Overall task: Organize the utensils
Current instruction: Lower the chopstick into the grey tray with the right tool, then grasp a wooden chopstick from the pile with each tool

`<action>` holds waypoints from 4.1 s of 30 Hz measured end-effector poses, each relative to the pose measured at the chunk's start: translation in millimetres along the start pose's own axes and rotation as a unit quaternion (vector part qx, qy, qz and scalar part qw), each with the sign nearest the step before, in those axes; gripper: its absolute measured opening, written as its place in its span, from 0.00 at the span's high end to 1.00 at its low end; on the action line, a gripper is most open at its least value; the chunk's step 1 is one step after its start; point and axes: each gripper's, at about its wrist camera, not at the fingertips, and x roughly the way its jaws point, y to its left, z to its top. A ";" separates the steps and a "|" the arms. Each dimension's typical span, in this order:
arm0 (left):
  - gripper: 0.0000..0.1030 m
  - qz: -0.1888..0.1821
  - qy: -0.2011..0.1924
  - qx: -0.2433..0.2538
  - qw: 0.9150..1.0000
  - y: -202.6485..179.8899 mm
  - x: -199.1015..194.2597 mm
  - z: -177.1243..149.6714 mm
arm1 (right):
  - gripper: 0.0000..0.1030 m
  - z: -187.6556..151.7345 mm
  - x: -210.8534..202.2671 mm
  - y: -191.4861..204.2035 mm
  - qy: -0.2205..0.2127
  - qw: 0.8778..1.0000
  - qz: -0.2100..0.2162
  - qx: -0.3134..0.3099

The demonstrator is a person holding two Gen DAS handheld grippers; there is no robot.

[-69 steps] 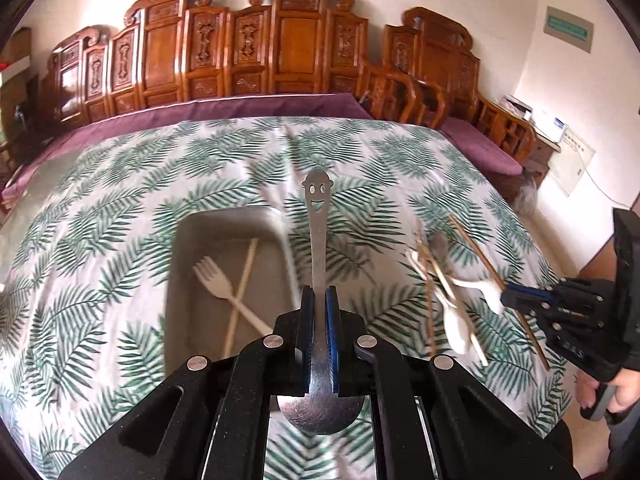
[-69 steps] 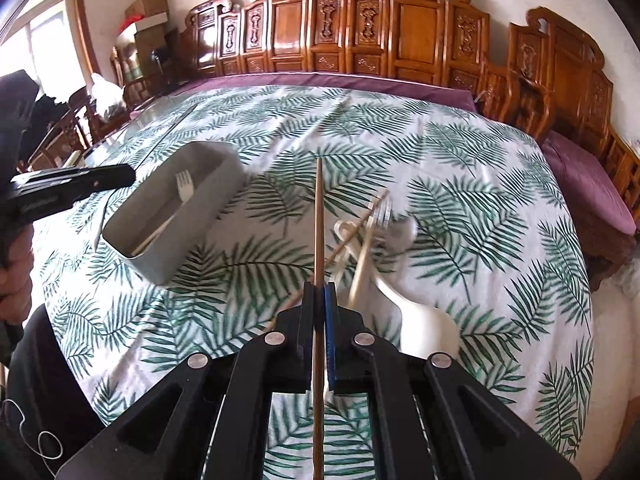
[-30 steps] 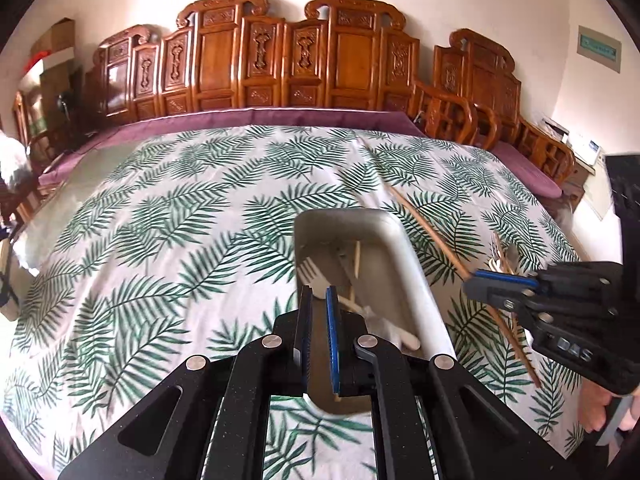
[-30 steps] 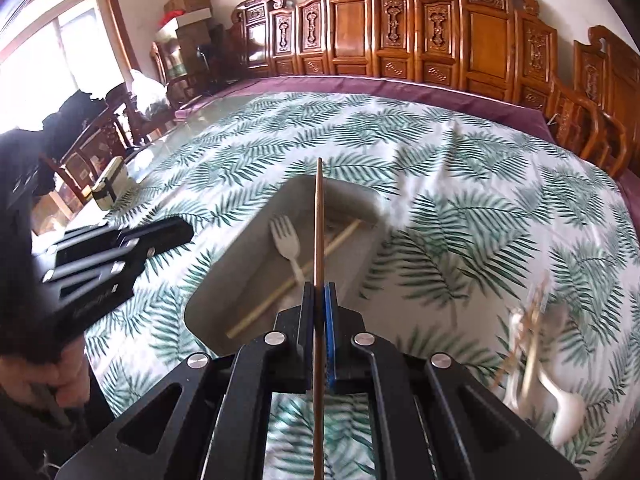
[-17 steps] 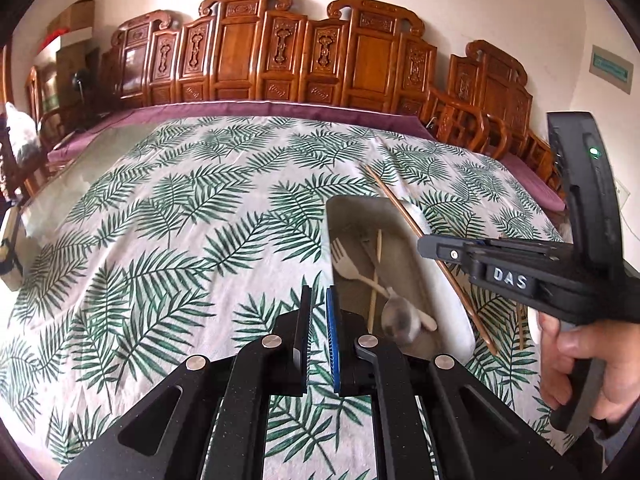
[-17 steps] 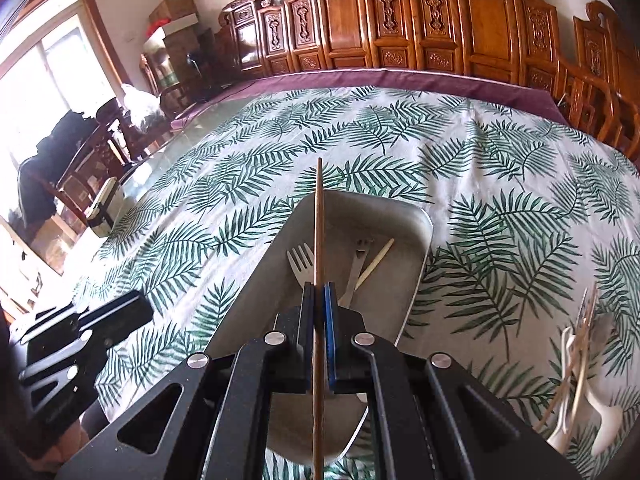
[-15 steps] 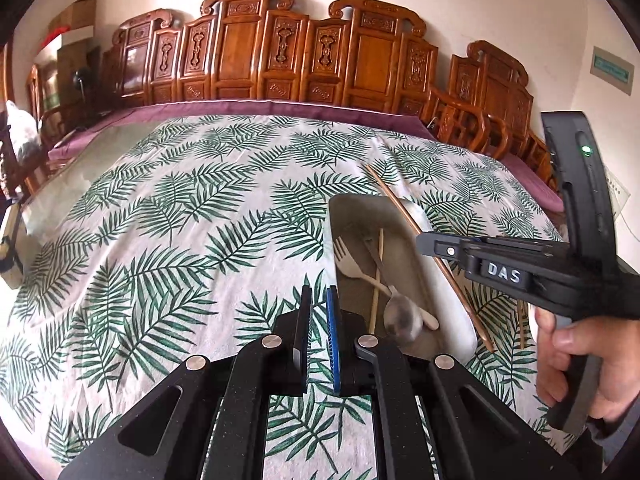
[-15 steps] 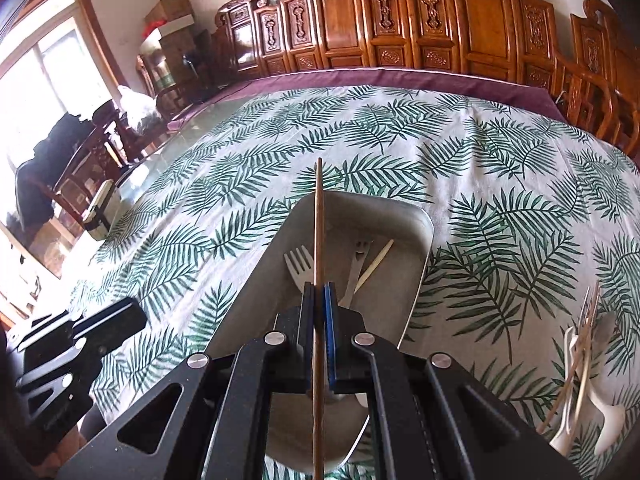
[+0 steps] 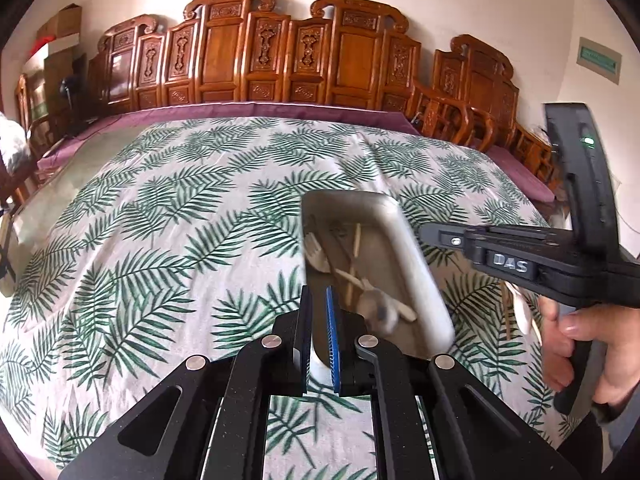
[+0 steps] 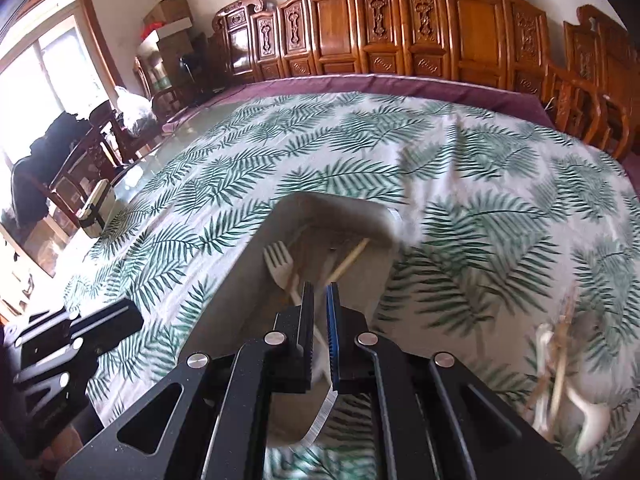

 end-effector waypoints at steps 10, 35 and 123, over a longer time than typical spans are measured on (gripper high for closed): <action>0.94 -0.032 0.003 0.031 0.999 -42.1 -0.4 -3.4 | 0.91 -49.2 -70.2 -72.5 -0.009 0.997 -0.080 -0.021; 0.83 -0.087 0.042 0.091 0.991 -121.3 21.8 -31.3 | 0.83 -86.1 -46.3 -165.0 0.079 0.989 -0.121 -0.013; 0.95 -0.090 0.150 0.150 0.973 -238.9 171.4 -0.8 | 0.94 -131.8 -102.2 -189.3 0.042 0.990 -0.092 0.099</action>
